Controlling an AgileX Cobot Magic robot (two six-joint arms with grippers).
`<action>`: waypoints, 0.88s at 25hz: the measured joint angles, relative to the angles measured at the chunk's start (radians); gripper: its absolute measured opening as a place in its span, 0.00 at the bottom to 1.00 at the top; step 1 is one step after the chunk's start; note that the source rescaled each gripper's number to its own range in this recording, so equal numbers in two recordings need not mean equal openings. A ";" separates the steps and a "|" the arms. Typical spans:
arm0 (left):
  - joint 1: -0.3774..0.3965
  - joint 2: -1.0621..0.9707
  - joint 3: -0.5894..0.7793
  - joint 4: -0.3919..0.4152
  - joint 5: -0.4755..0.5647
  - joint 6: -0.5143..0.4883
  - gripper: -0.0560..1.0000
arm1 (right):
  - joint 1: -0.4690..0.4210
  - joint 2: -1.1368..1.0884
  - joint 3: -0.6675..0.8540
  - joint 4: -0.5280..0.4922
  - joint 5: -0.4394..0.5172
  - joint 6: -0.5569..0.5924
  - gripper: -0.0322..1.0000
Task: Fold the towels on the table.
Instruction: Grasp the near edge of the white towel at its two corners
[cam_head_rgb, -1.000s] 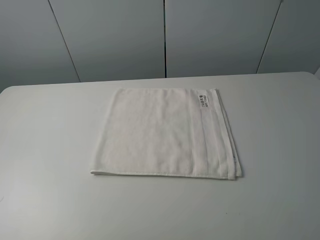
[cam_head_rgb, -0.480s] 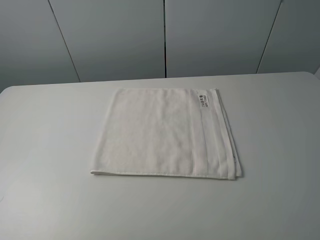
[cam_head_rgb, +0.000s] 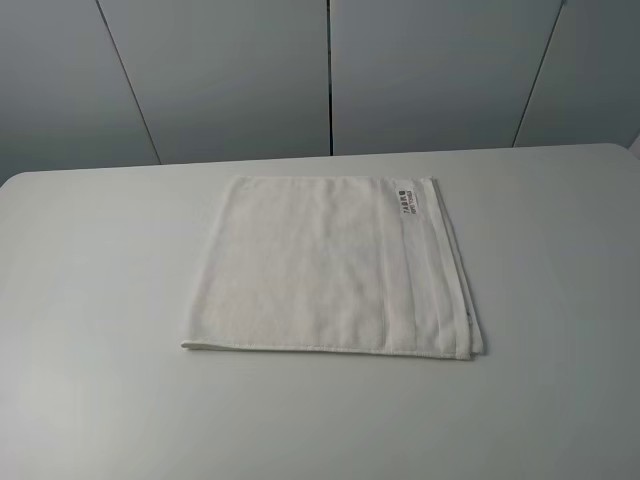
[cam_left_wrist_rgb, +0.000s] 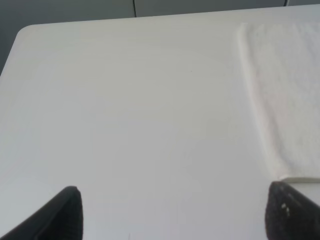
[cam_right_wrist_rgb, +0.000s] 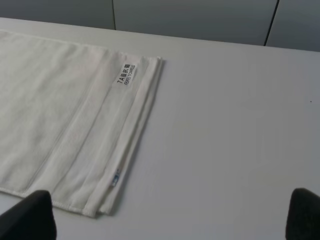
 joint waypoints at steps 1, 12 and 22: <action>0.000 0.000 0.000 0.000 0.000 0.000 0.98 | 0.000 0.000 0.000 0.000 0.000 0.000 1.00; 0.000 0.000 0.000 0.000 0.000 0.002 0.98 | 0.000 0.000 0.000 0.000 0.000 0.000 1.00; 0.000 0.000 0.000 0.000 0.000 0.004 0.98 | 0.000 0.000 0.000 0.000 0.000 0.000 1.00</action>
